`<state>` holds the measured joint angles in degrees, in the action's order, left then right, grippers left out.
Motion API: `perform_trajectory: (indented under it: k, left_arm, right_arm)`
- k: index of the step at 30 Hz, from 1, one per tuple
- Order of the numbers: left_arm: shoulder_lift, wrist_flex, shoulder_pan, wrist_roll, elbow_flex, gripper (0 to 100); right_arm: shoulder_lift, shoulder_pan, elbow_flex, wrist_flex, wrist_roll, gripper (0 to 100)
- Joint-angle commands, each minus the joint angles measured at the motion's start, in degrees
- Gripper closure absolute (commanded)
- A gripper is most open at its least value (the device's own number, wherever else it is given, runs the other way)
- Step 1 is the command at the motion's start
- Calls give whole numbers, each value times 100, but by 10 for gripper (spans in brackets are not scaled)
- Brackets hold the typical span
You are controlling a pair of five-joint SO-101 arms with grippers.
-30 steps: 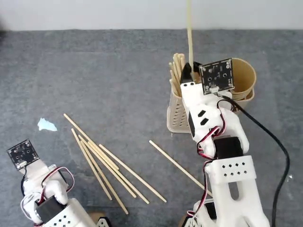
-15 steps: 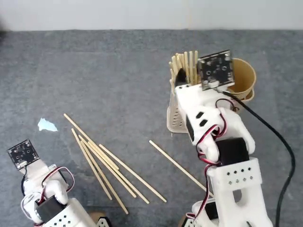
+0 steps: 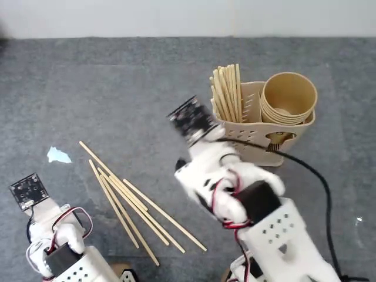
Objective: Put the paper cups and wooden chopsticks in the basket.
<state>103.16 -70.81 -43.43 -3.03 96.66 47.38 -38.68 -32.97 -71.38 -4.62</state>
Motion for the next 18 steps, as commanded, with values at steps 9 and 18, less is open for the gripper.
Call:
perform_trajectory:
  k: [9,18]
  left_arm:
    - [62,123,26,62,-31,987]
    - [62,123,26,62,-31,987]
  right_arm:
    - [-637,-1077,-422,180,290,851]
    - [-2844,-1367,598,347,308,811]
